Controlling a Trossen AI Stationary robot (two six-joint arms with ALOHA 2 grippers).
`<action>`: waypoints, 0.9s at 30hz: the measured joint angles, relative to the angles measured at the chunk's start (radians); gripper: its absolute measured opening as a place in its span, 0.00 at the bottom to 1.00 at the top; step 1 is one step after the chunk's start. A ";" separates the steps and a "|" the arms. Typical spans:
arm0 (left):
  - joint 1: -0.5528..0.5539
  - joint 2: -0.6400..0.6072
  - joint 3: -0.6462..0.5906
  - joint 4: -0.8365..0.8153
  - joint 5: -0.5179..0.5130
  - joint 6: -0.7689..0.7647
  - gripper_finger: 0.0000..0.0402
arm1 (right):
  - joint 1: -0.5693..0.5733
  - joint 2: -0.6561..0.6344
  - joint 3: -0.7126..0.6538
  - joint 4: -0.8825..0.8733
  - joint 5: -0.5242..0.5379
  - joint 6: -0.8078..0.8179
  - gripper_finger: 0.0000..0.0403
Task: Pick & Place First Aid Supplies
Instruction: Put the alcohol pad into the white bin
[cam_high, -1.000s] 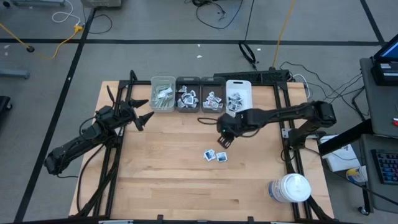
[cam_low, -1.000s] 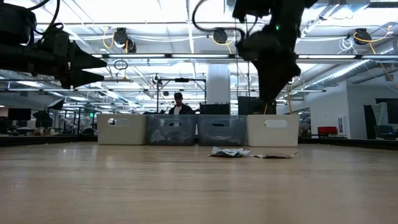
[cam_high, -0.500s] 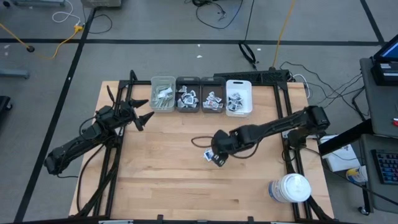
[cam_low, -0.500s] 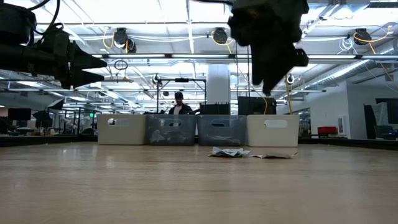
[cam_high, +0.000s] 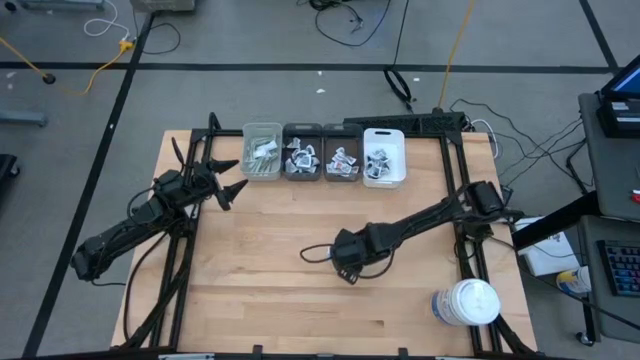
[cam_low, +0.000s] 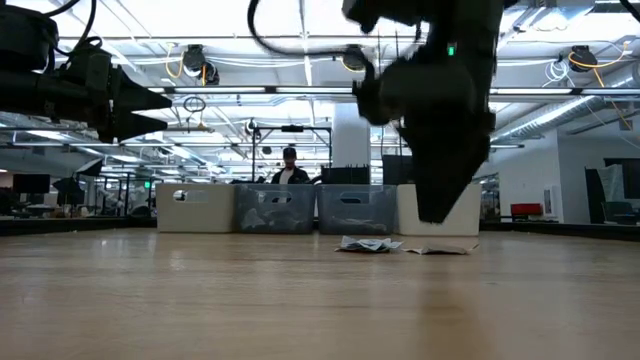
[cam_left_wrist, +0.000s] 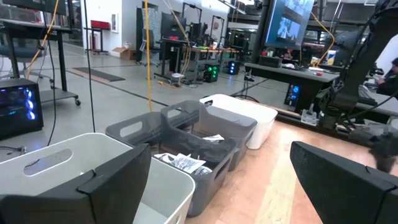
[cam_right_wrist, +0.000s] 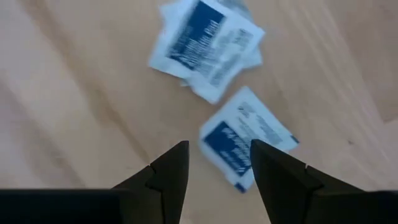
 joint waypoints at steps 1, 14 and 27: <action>0.000 0.000 0.000 0.000 0.000 0.000 0.98 | 0.002 0.012 0.000 -0.003 0.005 -0.003 0.42; 0.000 0.000 0.000 0.000 0.000 0.000 0.98 | -0.005 0.076 -0.016 0.046 -0.022 -0.015 0.39; 0.000 0.000 0.000 0.002 0.000 0.000 0.98 | -0.004 0.077 -0.020 0.045 0.003 -0.019 0.01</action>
